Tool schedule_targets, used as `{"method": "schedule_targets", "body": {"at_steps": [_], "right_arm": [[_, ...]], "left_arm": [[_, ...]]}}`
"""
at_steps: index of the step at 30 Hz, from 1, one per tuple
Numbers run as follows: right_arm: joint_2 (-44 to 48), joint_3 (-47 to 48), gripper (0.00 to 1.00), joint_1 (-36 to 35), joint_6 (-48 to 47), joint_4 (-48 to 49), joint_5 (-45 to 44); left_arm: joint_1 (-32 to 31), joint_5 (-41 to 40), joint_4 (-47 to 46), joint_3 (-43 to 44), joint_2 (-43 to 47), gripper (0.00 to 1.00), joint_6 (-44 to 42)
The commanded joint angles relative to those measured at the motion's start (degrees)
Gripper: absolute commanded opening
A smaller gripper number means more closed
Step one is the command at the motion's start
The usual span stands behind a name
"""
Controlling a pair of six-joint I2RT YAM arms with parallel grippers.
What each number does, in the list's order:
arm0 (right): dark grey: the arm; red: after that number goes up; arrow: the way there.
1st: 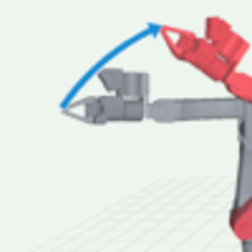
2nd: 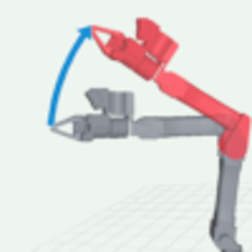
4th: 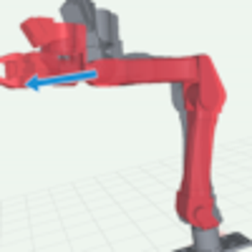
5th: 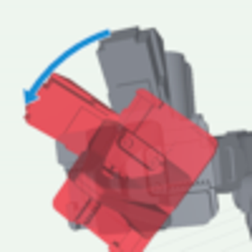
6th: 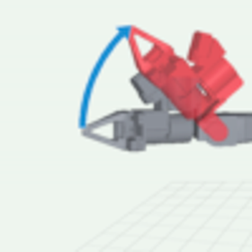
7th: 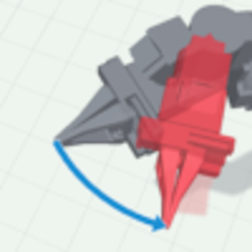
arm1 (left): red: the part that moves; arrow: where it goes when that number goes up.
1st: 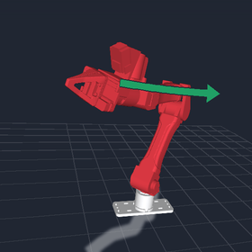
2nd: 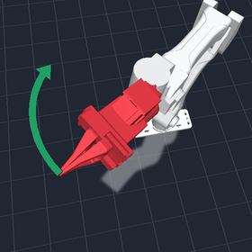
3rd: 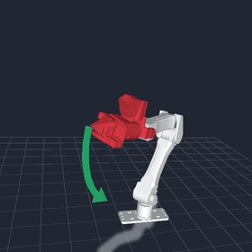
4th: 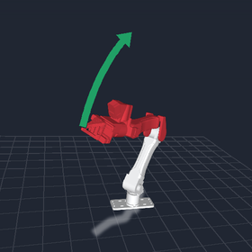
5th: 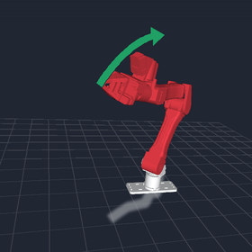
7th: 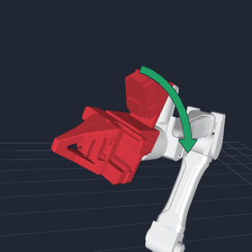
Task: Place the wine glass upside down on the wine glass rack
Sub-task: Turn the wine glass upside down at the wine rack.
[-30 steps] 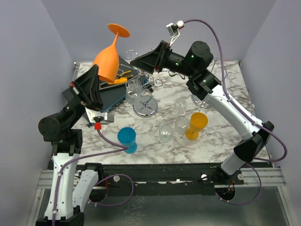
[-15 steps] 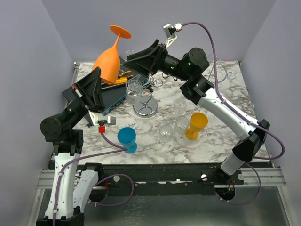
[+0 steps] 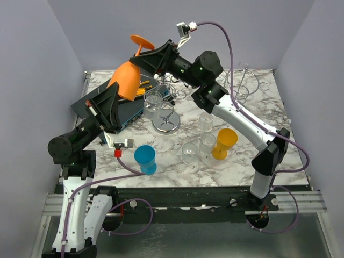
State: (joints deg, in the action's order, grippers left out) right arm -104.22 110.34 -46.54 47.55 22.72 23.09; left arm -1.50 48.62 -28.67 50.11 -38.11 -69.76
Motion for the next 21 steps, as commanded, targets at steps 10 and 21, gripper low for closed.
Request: {"method": "schedule_targets", "body": {"at_steps": [10,21], "right_arm": [[-0.7,1.0,0.09,-0.7,1.7,6.5,-5.1],[5.1,5.2,0.00,-0.7,-15.9,-7.1,-8.1]], "left_arm": [[0.1,5.1,-1.5,-3.5,2.1,0.35,-3.2],[0.2,0.9,0.3,-4.8,4.1,0.99,-1.7]]}}
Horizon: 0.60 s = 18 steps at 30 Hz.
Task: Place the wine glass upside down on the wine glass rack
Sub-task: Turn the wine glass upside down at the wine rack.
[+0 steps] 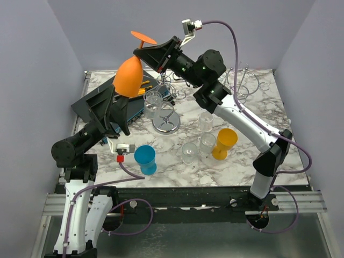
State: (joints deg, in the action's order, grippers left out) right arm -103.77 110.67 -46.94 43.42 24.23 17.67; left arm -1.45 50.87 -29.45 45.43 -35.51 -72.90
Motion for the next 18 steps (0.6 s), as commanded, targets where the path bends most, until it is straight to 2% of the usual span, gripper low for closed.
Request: {"method": "schedule_targets", "body": {"at_steps": [1,6,10,15,18], "right_arm": [[5.2,6.2,0.00,-0.3,-14.9,-11.8,-2.9],[6.7,15.0,0.00,-0.2,-28.7,-32.6,-3.8],[10.2,13.3,0.00,-0.2,-34.6,-42.8,-1.7],[13.5,7.5,0.00,-0.2,-35.9,-51.3,2.5],[14.7,3.6,0.00,-0.2,-35.0,-52.2,5.2]], "left_arm": [[0.1,-2.0,1.9,0.3,1.8,0.99,2.4],[0.1,-2.8,14.8,4.7,3.2,0.99,3.8],[0.1,-3.2,27.3,11.4,2.2,0.99,3.4],[0.1,-4.0,28.2,17.3,-1.2,0.94,10.1],[0.1,-2.6,28.2,20.3,-3.6,0.90,13.8]]}}
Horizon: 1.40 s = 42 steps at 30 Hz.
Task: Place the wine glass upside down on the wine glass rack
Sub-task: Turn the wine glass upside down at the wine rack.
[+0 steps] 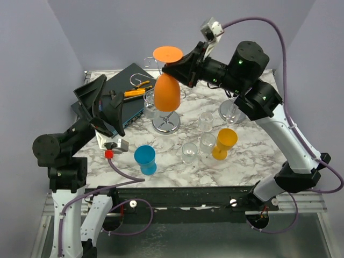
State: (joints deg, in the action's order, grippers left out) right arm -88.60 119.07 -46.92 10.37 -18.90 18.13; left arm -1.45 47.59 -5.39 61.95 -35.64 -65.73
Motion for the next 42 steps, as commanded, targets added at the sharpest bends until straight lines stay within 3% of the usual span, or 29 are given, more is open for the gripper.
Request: {"method": "schedule_targets", "body": {"at_steps": [1,13,24,36,42], "right_arm": [[-0.4,-5.6,0.00,-0.2,-1.6,-9.0,5.4],[-0.5,-8.2,0.00,-0.3,0.0,-7.3,9.3],[-2.0,-9.4,0.00,-0.4,0.0,-5.0,13.7],[-5.4,-6.7,0.00,-1.6,-0.4,-5.3,16.4],[-6.5,-5.8,0.00,-1.6,0.4,-3.4,17.0]], "left_arm": [[0.1,2.3,3.8,4.4,-4.3,0.88,7.9],[0.1,21.1,3.1,5.8,-11.1,0.78,11.9],[0.1,27.3,3.2,8.4,-15.4,0.64,13.1],[0.0,27.4,3.2,10.6,-19.7,0.62,11.6],[-0.2,28.9,3.2,10.4,-19.5,0.47,11.5]]}}
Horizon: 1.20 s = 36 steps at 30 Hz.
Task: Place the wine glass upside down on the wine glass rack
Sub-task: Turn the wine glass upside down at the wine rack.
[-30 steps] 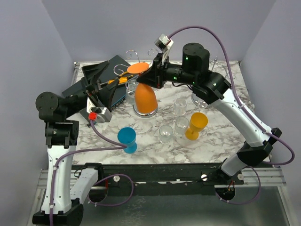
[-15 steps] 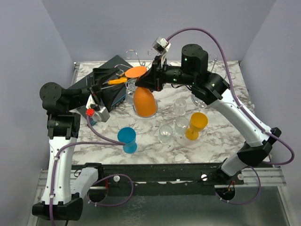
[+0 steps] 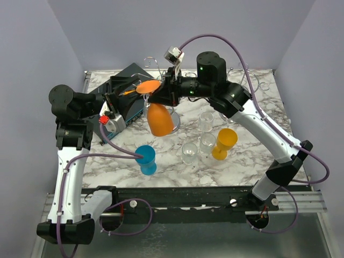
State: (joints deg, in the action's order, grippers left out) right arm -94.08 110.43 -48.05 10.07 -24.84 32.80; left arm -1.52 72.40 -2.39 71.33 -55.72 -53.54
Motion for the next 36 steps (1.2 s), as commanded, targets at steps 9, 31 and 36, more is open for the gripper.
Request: {"method": "schedule_targets", "body": {"at_steps": [9,31,36], "right_arm": [[-5.1,7.4,0.00,-1.3,1.0,3.0,4.1],[13.4,-20.9,1.00,-1.3,-3.6,10.7,-4.9],[13.9,-24.4,1.00,-1.3,-3.6,14.1,-5.0]], "left_arm": [[-0.2,3.0,0.7,0.9,1.1,0.11,0.4],[-0.2,1.7,1.0,2.8,0.7,0.00,-8.5],[-0.2,1.9,1.0,3.7,0.5,0.00,-8.1]]}}
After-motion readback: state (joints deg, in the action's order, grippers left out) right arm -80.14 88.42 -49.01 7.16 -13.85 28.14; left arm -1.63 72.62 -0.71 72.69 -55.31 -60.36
